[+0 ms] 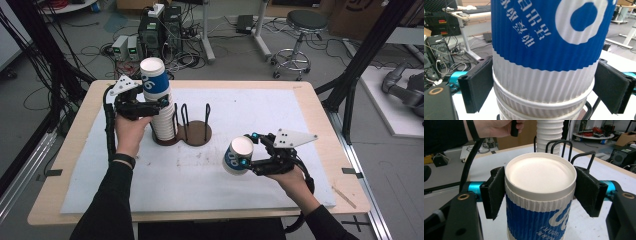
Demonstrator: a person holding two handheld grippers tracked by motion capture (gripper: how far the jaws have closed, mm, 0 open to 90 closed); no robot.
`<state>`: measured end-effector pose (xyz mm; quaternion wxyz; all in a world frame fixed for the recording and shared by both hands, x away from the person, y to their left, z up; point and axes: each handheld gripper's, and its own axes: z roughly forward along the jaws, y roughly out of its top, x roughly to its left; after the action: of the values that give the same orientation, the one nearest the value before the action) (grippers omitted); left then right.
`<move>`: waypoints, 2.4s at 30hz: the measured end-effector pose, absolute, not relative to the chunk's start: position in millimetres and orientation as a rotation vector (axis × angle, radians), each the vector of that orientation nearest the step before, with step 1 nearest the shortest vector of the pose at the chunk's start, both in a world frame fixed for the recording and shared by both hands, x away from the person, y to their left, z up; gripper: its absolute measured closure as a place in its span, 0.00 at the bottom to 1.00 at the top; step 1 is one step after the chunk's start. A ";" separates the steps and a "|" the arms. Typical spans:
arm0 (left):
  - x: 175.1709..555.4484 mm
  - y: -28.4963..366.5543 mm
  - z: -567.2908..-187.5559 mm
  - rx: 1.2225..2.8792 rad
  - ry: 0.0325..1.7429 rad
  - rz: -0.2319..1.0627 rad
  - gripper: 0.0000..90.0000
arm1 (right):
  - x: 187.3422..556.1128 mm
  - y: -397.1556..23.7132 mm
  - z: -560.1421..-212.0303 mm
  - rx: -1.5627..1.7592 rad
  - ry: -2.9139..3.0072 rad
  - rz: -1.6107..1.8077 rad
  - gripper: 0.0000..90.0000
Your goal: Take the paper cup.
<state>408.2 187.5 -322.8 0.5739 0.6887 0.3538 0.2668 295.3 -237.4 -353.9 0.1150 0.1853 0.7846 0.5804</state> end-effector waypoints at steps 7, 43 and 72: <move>408.1 187.2 -322.7 1.613 0.828 0.627 0.12 | 295.1 -234.3 -361.1 0.540 2.307 1.699 0.33; 356.3 213.8 -325.5 1.567 0.880 0.647 0.08 | 299.3 -247.3 -359.4 0.574 2.271 1.720 0.33; 288.1 156.5 -367.7 1.651 0.688 0.561 0.08 | 302.1 -247.1 -363.0 0.568 2.297 1.686 0.33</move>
<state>288.1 156.5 -367.7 0.5920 0.7098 0.2960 0.2412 302.1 -247.1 -363.0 0.1179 0.1941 0.7850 0.5763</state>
